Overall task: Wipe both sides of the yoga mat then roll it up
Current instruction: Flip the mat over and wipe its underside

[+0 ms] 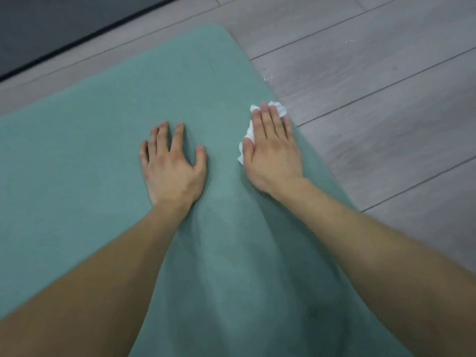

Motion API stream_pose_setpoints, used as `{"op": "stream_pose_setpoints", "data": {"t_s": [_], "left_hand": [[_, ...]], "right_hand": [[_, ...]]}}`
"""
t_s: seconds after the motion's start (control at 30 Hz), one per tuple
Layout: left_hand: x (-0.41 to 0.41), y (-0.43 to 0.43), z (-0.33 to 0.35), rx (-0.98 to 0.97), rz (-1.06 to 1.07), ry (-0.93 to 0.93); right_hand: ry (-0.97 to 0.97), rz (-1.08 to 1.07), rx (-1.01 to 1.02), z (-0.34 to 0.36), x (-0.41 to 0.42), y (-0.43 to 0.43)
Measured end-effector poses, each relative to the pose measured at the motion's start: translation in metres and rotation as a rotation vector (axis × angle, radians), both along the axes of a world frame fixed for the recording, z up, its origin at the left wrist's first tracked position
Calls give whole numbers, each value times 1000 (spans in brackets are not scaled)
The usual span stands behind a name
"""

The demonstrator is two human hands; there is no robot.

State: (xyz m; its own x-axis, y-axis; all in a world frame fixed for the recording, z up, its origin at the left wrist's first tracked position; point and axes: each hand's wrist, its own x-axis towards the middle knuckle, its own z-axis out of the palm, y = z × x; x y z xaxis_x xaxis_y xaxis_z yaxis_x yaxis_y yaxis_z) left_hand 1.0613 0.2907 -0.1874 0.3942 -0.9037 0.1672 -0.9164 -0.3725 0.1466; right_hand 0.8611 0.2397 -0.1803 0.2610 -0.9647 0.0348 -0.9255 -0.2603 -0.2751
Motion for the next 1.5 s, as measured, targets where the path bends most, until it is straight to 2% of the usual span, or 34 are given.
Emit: {"op": "stream_pose_setpoints", "data": {"t_s": [0.13,0.27,0.4,0.67,0.77,0.83,0.97,1.1,1.27,1.4,1.5], "left_hand": [[0,0,1,-9,1,6],[-1,-1,2,-18,8,12],[0,-1,3,-17,1,24],[0,-2,8,-59,-36,27],[-13,13,17,-68,-63,21],[-38,44,16,6,-56,45],[-78,104,7,76,-80,9],[-76,102,9,49,-51,1],[-77,103,10,2,-63,16],[-77,101,11,1,-54,24],[-78,101,12,-1,-57,28]], "right_hand": [[33,13,88,6,65,-114],[52,33,108,11,83,-144],[10,43,70,8,40,-91],[25,66,10,13,-97,124],[49,43,18,11,-109,152],[61,30,26,8,-109,155],[61,46,26,9,-94,130],[16,25,18,5,-33,42],[49,-7,87,8,38,-55],[50,30,116,11,34,-65],[19,37,106,11,1,-32]]}}
